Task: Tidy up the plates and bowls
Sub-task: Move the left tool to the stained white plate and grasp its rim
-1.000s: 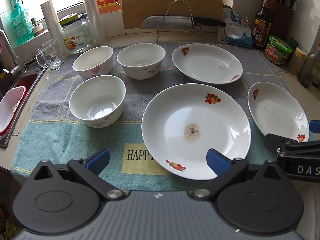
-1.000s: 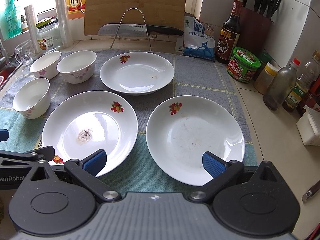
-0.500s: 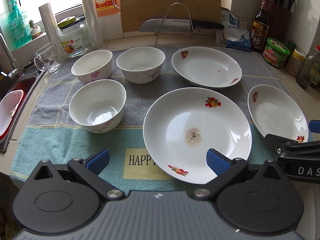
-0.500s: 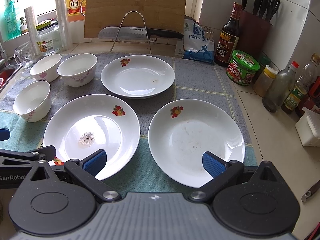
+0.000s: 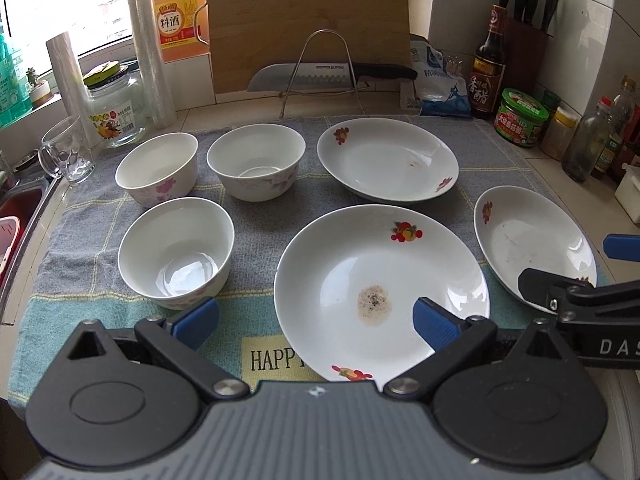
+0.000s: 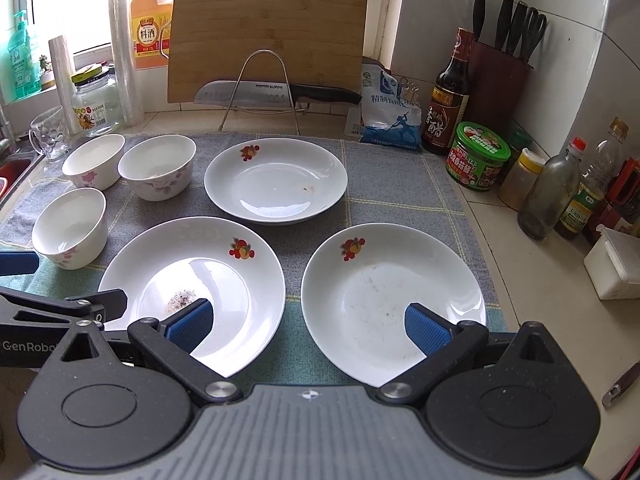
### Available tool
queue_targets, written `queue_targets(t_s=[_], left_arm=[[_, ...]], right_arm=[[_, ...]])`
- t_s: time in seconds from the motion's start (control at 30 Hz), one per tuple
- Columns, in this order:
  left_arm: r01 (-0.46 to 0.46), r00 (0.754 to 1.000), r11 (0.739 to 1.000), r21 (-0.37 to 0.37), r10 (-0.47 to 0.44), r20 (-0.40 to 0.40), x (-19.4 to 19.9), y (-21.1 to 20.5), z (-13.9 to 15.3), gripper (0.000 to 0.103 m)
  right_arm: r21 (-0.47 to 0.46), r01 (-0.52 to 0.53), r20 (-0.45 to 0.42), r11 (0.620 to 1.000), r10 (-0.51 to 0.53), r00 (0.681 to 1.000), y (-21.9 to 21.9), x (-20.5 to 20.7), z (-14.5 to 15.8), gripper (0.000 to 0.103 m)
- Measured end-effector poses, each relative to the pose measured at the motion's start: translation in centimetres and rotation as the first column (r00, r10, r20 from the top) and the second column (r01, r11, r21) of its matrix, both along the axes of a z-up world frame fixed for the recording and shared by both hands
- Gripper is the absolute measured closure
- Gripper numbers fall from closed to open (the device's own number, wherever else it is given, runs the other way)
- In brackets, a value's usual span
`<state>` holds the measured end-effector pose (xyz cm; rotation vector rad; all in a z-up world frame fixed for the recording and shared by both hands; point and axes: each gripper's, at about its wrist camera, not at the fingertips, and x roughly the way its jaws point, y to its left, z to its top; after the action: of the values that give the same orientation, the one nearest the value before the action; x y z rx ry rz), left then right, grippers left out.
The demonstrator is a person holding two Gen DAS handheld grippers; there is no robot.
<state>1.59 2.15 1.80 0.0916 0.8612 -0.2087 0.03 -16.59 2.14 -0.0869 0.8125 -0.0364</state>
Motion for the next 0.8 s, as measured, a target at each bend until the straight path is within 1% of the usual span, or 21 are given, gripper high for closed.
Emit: queue_targets(t_s=[0.17, 0.27, 0.4, 0.6, 0.7, 0.8], left_arm=[[0.082, 0.997, 0.996, -0.046, -0.083, -0.006, 0.7, 0.6, -0.3, 0.001], [0.129, 0.992, 0.990, -0.064, -0.128, 0.022, 0.9, 0.8, -0.3, 0.001], [0.157, 0.987, 0.985, -0.071, -0.154, 0.052, 1.1, 0.9, -0.1, 0.001], [0.195, 0.980, 0.975, -0.102, -0.190, 0.057, 1.7, 0.9, -0.3, 0.001], [0.208, 0.978, 0.970, -0.126, -0.202, 0.059, 2.0, 0.8, -0.6, 0.001], [0.218, 0.976, 0.965, -0.148, -0.213, 0.045, 2.5, 0.5, -0.7, 0.001]], right_arm=[[-0.001, -0.006, 0.061, 1.000, 0.006, 0.998, 0.5, -0.7, 0.5, 0.000], [0.002, 0.012, 0.075, 1.000, -0.012, 0.997, 0.4, -1.2, 0.5, 0.000], [-0.019, 0.047, 0.083, 0.999, -0.045, 0.996, -0.3, -2.0, 0.2, 0.000], [-0.049, 0.104, 0.063, 0.993, -0.100, 0.993, -2.6, -3.0, -1.1, 0.000], [-0.048, 0.121, 0.043, 0.991, -0.119, 0.992, -4.0, -3.4, -2.1, 0.000], [-0.043, 0.123, 0.021, 0.991, -0.122, 0.992, -5.1, -3.4, -3.3, 0.000]])
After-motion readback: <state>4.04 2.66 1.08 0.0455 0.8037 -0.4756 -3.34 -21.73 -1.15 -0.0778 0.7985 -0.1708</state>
